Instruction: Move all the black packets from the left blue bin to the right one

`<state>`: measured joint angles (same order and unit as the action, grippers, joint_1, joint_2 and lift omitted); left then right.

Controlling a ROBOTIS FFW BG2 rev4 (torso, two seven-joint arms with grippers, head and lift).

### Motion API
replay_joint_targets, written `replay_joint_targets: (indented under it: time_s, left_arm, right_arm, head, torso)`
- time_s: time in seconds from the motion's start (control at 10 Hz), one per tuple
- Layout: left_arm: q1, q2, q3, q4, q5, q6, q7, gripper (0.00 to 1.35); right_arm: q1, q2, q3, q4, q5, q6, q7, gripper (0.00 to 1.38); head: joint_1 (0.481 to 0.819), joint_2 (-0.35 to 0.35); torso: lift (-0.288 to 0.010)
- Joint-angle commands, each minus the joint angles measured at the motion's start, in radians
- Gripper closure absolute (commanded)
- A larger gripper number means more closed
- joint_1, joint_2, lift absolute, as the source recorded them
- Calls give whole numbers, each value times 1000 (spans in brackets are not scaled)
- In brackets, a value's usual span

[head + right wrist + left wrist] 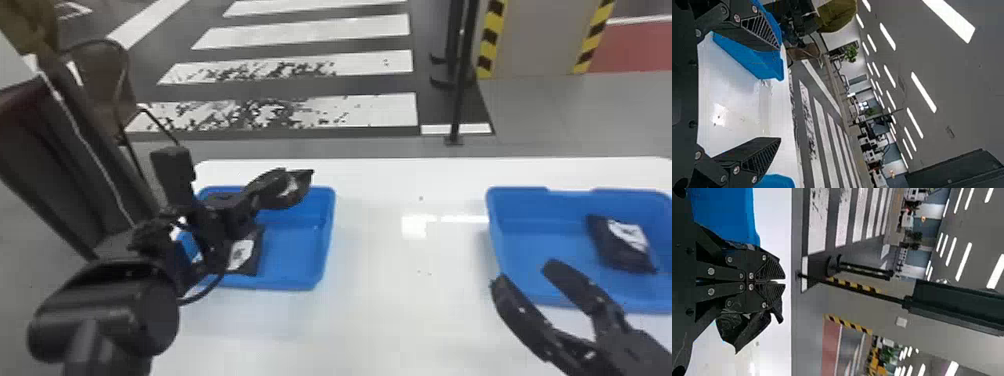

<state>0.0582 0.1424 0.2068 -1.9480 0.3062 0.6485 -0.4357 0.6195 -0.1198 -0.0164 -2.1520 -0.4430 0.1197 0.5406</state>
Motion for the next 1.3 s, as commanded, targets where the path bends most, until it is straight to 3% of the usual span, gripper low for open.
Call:
replay_joint_targets:
  time_s: [0.0,0.2,0.4,0.8,1.2]
  left_arm:
    - [52,-7,-39,-24,117,-52,-14,1210]
    - [91,-9,-107,-41,220,-109,-23,1208]
    - [111,-11,-173,-56,260,-141,-24,1208]
    - [121,-6,-293,-83,304,-158,-18,1210]
    - [123,-1,-319,-117,302,-155,-17,1210]
  right_arm:
    - [-70,-6,52,38,-67,37,35,226]
    - [-124,-35,152,45,-177,101,44,225]
    - [-175,-49,218,55,-257,153,58,225]
    - [-293,-46,250,131,-267,158,56,220]
    - [-369,-49,232,227,-223,145,38,223]
  head:
    - [695,145]
    - [695,134]
    - [695,144]
    - [695,105]
    - [695,49]
  torso:
    - [-140]
    - [-140]
    - [-140]
    - [-140]
    - [-140]
